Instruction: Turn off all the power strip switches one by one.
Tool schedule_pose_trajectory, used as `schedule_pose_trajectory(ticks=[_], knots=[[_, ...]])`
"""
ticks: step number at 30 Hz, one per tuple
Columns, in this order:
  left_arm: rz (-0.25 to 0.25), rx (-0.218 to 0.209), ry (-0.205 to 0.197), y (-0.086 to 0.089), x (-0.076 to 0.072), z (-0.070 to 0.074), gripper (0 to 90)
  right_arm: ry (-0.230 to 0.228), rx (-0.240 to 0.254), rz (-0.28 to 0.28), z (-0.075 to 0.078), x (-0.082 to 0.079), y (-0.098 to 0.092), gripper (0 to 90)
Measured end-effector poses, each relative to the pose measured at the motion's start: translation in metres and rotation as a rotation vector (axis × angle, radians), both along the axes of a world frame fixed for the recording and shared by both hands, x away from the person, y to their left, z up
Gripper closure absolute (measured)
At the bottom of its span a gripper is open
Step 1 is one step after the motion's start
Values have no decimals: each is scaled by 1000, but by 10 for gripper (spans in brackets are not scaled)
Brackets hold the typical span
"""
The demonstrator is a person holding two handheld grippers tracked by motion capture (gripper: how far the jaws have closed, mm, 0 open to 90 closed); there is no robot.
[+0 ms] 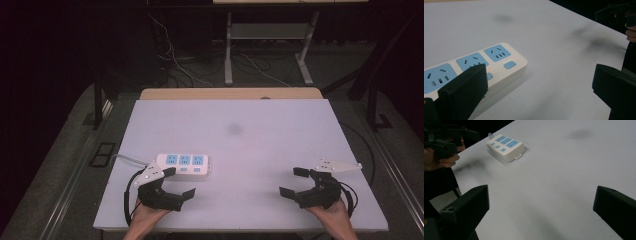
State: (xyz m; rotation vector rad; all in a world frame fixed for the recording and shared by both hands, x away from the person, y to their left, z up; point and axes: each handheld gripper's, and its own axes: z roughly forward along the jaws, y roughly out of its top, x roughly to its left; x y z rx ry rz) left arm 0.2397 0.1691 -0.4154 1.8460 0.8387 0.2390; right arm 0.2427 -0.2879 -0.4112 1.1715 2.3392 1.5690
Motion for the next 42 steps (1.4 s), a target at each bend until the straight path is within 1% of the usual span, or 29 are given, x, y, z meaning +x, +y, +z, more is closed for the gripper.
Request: schedule_pose_trajectory(ticks=[15, 20, 26, 31, 39, 42], knots=[[-13, -1, 13, -2, 2, 1, 0, 7, -12, 8, -3, 0, 0, 4], [-15, 7, 17, -4, 2, 1, 0, 7, -12, 10, -3, 0, 1, 3], [-24, 25, 21, -6, 3, 2, 0, 7, -29, 14, -3, 0, 2, 3], [-35, 51, 17, -10, 3, 6, 0, 6, -34, 12, -3, 0, 2, 3], [-29, 56, 23, -10, 7, 15, 0, 8, -43, 13, -3, 0, 2, 4], [-32, 65, 29, -10, 9, 19, 0, 5, -43, 13, -3, 0, 2, 3]])
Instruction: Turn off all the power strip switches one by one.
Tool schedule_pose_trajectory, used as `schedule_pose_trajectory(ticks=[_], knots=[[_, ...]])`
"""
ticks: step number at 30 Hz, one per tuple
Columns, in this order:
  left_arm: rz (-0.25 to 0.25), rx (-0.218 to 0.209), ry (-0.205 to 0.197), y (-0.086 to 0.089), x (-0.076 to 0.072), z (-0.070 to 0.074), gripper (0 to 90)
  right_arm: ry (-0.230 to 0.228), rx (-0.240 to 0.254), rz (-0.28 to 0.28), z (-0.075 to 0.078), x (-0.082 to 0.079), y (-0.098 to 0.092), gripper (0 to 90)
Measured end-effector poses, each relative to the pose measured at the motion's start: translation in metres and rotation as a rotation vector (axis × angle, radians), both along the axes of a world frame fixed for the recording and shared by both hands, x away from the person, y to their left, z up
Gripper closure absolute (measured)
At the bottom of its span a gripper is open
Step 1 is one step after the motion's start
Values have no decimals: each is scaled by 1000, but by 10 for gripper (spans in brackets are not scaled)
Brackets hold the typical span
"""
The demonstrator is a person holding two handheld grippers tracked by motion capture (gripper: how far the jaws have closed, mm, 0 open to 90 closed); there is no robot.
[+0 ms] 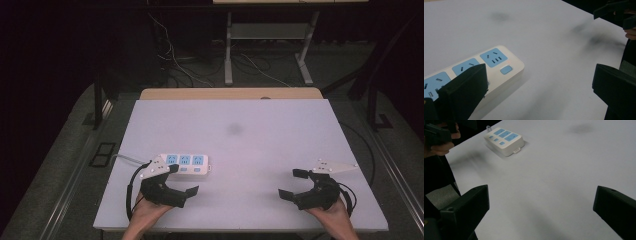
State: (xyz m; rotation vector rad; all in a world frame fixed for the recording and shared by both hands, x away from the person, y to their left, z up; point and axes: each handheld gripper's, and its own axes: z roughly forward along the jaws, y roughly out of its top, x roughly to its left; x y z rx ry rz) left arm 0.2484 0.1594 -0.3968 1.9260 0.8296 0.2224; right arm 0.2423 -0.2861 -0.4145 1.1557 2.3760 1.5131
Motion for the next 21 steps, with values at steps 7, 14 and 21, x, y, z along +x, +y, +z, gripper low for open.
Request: schedule_pose_trajectory(ticks=[7, 14, 21], knots=[[9, 20, 14, 4, 5, 7, 0, -1, -2, -3, 0, 0, 0, 3], [27, 23, 38, 13, 12, 12, 0, -6, -3, -7, 0, 0, -1, 4], [46, 33, 61, 23, 19, 13, 0, -5, -6, -8, 0, 0, -1, 4]])
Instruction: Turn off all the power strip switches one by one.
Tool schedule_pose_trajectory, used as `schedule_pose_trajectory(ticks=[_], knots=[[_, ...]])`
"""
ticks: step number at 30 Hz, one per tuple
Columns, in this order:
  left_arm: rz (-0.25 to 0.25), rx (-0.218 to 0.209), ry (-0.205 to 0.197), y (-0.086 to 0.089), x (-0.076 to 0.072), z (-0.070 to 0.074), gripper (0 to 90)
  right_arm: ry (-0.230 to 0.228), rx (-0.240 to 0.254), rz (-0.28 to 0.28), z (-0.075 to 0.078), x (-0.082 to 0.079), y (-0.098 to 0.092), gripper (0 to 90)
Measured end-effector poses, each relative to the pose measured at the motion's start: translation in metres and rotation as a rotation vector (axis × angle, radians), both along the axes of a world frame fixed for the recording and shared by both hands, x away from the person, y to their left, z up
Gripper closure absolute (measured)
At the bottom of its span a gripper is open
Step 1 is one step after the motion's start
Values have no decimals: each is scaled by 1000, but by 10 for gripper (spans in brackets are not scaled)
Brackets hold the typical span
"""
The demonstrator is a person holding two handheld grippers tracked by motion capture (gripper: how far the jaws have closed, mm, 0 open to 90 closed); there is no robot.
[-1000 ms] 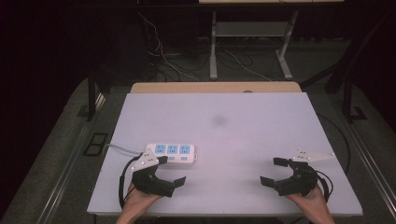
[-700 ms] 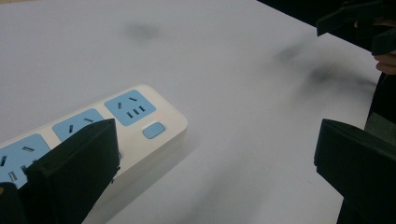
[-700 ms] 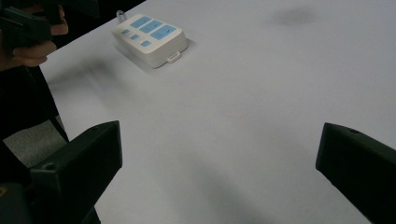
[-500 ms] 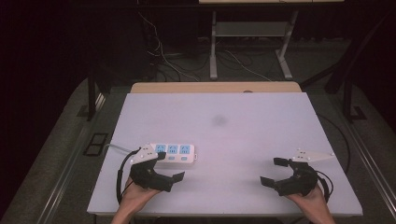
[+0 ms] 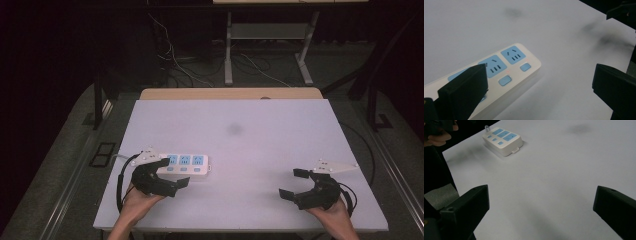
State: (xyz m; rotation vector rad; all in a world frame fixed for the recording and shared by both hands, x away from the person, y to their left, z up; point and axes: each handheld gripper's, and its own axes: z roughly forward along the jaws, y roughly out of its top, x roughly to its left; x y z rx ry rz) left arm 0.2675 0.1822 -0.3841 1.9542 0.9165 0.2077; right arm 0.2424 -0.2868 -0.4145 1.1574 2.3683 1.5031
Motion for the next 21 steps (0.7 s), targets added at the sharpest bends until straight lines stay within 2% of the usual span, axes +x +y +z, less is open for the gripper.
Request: schedule_pose_trajectory(ticks=[16, 21], knots=[[3, 46, 18, 11, 12, 7, 0, 3, -6, 2, 0, 0, 0, 3], [4, 46, 28, 13, 17, 6, 0, -8, -6, -2, 0, -1, 0, 3]])
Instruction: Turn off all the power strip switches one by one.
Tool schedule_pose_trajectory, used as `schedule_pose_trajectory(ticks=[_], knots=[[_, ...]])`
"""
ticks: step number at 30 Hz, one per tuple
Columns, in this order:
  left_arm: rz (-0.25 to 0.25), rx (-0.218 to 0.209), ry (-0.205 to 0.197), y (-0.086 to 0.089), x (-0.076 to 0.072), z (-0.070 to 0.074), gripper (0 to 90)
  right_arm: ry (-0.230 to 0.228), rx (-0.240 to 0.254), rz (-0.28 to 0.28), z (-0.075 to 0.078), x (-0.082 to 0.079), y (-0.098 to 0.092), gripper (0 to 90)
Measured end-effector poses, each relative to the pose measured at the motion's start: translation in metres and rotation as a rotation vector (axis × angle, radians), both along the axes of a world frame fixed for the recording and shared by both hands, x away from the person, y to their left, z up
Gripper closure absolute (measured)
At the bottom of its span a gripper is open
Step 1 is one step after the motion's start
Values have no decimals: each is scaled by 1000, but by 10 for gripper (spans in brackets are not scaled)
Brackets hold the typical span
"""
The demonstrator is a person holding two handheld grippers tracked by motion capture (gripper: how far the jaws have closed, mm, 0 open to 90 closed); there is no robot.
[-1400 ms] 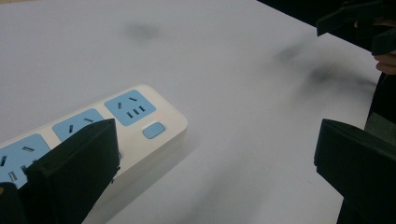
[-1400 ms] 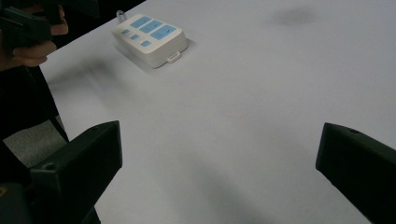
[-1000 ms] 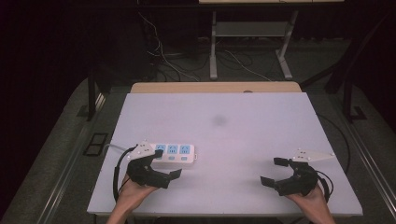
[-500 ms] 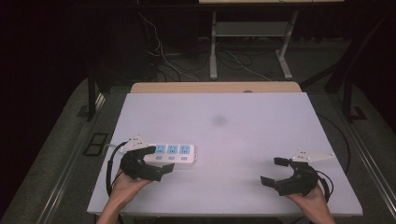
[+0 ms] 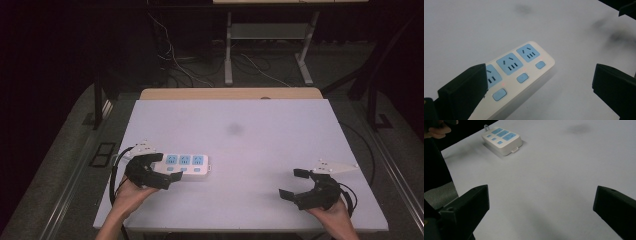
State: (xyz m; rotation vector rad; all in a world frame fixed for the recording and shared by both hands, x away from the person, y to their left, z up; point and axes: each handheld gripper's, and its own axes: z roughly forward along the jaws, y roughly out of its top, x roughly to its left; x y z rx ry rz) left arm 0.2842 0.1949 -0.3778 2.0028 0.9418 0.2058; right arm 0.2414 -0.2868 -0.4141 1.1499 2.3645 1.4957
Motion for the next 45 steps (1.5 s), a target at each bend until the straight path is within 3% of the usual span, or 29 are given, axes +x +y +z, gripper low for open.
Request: schedule_pose_trajectory(ticks=[27, 35, 45], knots=[[-19, 103, 65, 9, 31, -3, 20, 4, -12, 3, -1, 0, 0, 3], [-40, 119, 74, 13, 40, 1, 173, 8, -21, 5, -2, -1, 1, 3], [-51, 133, 91, 18, 45, -3, 515, 6, -23, 8, -2, -1, 1, 3]])
